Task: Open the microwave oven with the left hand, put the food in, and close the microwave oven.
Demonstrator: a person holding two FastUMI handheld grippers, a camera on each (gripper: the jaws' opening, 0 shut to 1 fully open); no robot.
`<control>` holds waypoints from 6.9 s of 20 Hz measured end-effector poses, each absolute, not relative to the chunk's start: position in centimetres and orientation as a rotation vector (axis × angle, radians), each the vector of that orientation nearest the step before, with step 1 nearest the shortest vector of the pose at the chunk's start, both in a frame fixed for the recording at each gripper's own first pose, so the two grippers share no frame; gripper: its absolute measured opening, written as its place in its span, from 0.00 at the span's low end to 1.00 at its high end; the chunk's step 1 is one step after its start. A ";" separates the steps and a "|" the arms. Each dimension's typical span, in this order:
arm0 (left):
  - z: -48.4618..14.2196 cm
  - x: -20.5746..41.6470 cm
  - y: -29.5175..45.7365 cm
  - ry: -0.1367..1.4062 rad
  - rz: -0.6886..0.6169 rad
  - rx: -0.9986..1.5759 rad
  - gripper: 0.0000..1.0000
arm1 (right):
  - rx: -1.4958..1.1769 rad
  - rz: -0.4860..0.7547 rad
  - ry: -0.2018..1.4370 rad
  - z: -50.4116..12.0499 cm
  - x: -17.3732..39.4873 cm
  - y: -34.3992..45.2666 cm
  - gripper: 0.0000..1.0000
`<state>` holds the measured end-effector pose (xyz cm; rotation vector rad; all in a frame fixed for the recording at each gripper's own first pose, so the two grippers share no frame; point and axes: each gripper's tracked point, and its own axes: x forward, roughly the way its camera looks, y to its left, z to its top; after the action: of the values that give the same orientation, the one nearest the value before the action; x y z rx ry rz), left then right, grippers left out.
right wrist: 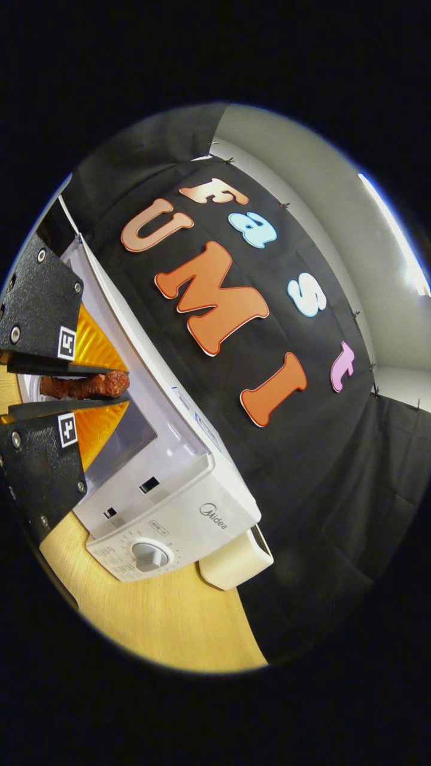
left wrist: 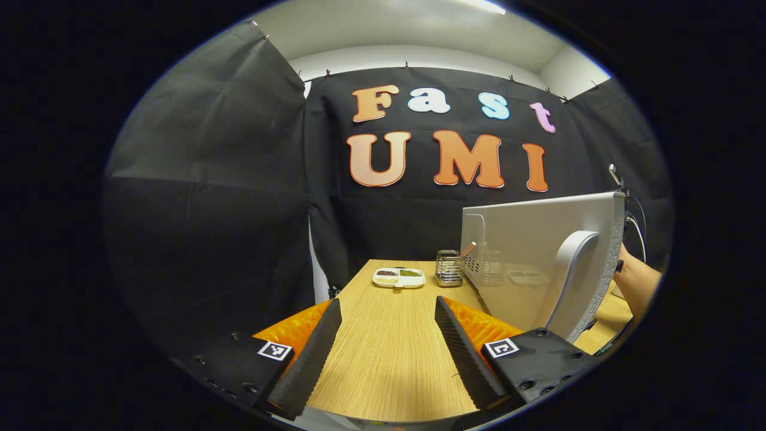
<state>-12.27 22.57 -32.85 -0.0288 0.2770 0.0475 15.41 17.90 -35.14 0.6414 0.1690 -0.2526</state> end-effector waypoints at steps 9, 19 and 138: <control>-32.9 -13.9 23.3 0.291 0.076 -0.024 0.95 | 0.787 -0.363 0.217 -41.3 16.7 19.5 0.18; -32.1 -15.0 23.7 0.298 0.092 0.003 1.00 | 0.920 -0.454 0.228 -46.5 21.2 20.5 0.18; -2.9 1.4 -2.4 0.014 -0.054 0.044 0.75 | 0.021 0.071 0.085 -3.7 4.2 1.7 0.84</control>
<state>1.44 -2.39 -2.87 0.0436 0.0144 -0.0544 4.20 1.69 -3.67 0.0213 0.0847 0.0706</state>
